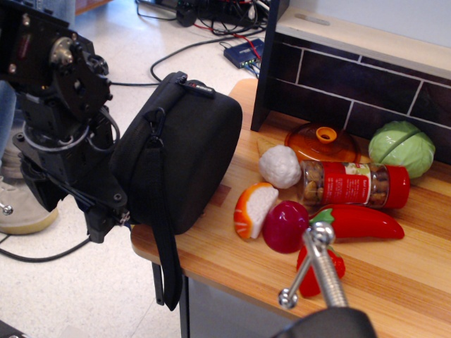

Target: Unzip zipper bag

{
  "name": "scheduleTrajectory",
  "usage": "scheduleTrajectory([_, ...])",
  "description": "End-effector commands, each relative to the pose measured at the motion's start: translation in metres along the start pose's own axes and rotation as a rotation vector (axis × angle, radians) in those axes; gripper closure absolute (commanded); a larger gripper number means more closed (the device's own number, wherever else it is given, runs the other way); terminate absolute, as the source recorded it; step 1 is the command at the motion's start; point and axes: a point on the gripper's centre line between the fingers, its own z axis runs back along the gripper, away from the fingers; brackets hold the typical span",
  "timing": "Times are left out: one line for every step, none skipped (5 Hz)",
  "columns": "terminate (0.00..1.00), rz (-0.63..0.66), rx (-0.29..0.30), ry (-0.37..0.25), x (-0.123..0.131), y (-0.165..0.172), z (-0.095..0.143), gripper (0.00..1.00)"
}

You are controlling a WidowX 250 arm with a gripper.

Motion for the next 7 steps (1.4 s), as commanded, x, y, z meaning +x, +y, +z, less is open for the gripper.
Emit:
scheduleTrajectory([0.0, 0.035, 0.022, -0.017, 0.015, -0.006, -0.008, 0.0])
scheduleTrajectory([0.0, 0.048, 0.043, -0.021, 0.017, -0.009, -0.014, 0.0])
scheduleTrajectory([0.0, 0.081, 0.018, -0.029, 0.019, -0.009, -0.012, 1.0])
scheduleTrajectory([0.0, 0.072, 0.021, -0.037, 0.018, -0.011, -0.01, 1.0])
scheduleTrajectory([0.0, 0.111, 0.004, -0.005, 0.022, -0.011, -0.009, 1.0])
scheduleTrajectory([0.0, 0.186, -0.083, 0.009, 0.029, -0.019, 0.015, 1.0])
scheduleTrajectory([0.0, 0.246, -0.116, -0.112, 0.039, -0.021, 0.038, 1.0])
